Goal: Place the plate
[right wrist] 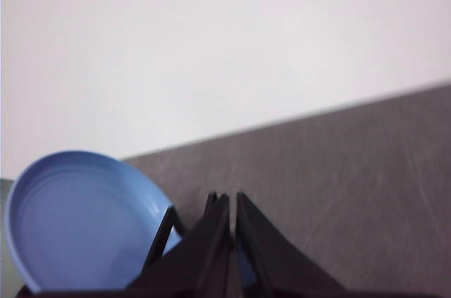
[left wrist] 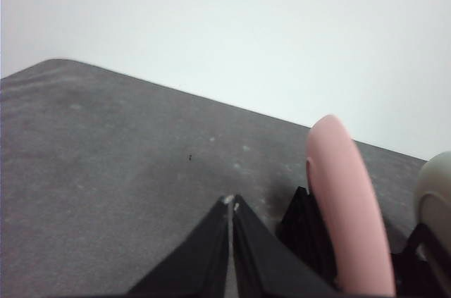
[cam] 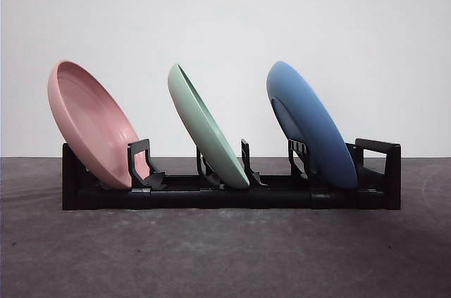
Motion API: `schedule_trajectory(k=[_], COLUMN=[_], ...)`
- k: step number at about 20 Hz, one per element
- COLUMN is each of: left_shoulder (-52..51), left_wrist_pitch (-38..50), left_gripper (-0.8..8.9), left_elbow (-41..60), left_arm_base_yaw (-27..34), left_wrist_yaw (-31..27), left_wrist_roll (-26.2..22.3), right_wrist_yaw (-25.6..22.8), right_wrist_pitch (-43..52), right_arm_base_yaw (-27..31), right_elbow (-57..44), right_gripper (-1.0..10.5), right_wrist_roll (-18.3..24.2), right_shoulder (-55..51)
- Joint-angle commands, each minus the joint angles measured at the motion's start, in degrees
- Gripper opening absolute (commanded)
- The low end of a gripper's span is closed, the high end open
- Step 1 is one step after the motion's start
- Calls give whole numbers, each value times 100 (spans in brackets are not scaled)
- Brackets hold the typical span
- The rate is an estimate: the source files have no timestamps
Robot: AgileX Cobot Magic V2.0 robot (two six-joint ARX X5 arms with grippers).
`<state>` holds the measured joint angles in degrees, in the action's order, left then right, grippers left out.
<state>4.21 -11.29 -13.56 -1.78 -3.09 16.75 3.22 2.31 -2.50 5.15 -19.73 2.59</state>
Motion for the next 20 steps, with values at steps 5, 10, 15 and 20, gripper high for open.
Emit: schedule_trajectory(k=[5,10,15,20], left_shoulder=[1447,2559,3416,4113], left_wrist_pitch=[-1252,-2149,-2811,-3471], left_gripper=[11,10,10,10], left_elbow=[-1718,-2774,-3460,-3923], left_arm_base_yaw=[0,-2,-31,-122], left_wrist_yaw=[140,929,1679,2168], left_wrist_roll=[-7,-350,-474,-883], right_wrist_yaw=[420,1141,1613,1784], right_wrist_pitch=[-1193,-1812,-2605,-3613], right_arm_base_yaw=[0,0,-66,-326], right_elbow=[1421,2448,3442,4367], right_gripper=[14,14,14,14], right_wrist_roll=[-350,26,839,1587], right_shoulder=[1075,2124,3117,4015])
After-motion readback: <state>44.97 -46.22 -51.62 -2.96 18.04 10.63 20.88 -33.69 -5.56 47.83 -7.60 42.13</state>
